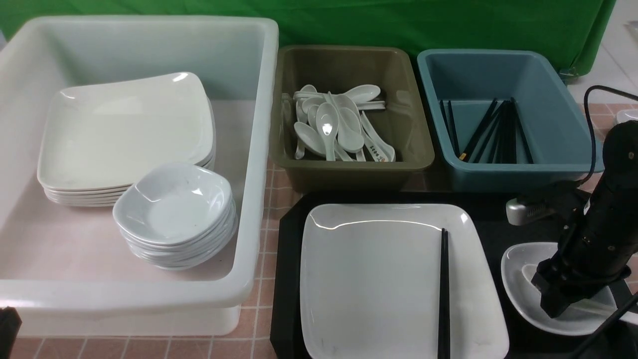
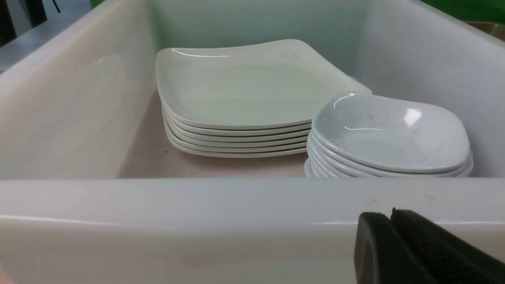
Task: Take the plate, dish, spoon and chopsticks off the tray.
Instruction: Use the right arm to grab a soup spoon from the plate, then use the right arm to put the soup spoon into the small storage box in the middle
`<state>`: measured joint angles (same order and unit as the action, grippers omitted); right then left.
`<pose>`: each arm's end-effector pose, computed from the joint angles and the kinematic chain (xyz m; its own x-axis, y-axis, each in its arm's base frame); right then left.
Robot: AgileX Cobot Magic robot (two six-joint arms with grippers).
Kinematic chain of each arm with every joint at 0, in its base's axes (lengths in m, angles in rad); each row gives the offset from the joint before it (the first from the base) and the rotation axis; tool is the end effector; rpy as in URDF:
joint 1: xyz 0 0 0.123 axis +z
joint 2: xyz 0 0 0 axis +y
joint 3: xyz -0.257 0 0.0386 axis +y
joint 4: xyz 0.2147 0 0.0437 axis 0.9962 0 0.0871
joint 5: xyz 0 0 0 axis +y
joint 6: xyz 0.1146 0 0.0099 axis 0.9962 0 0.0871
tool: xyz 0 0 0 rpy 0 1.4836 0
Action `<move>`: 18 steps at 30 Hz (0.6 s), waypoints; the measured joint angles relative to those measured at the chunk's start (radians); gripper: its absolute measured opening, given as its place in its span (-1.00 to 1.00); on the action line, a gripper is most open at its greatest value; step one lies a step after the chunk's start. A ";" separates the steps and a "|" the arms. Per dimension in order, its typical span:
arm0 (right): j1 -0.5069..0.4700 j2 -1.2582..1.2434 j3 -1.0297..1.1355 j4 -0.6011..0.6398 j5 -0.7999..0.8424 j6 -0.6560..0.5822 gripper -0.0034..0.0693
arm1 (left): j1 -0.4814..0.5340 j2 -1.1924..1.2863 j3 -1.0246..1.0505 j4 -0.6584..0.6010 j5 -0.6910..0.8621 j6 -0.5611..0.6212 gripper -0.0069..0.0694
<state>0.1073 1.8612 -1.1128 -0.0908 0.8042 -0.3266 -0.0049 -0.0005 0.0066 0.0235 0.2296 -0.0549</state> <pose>0.3089 0.0257 0.1300 -0.8765 -0.4757 -0.0745 -0.4679 0.8780 -0.1008 0.0717 0.0003 0.1867 -0.1478 -0.0313 -0.9885 -0.0051 0.9995 -0.0309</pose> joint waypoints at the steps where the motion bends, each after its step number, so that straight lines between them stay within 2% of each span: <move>1: 0.000 0.001 -0.006 -0.001 0.008 0.000 0.10 | 0.000 0.000 0.000 0.000 0.000 0.001 -0.76; 7: 0.000 0.001 -0.085 -0.001 0.094 0.024 0.10 | 0.000 0.000 0.000 0.000 0.000 0.000 -0.76; 12: 0.000 -0.040 -0.241 0.026 0.265 0.034 0.10 | 0.000 0.000 0.000 0.000 0.000 0.000 -0.76; 14: 0.000 -0.073 -0.314 0.078 0.279 0.042 0.10 | 0.000 0.000 0.000 0.000 0.000 0.000 -0.76; 15: 0.000 -0.092 -0.357 0.147 0.252 0.047 0.10 | 0.000 0.000 0.000 0.000 0.000 0.000 -0.76; 16: 0.000 -0.092 -0.364 0.147 0.244 0.047 0.10 | 0.000 0.000 0.000 0.000 0.000 0.000 -0.76; 18: 0.007 -0.100 -0.437 0.324 0.120 0.015 0.10 | 0.000 0.000 0.000 0.000 0.000 0.001 -0.76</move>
<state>0.1147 1.7614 -1.5495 0.2328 0.9242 -0.3116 -0.0049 -0.0005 0.0066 0.0235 0.2296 -0.0540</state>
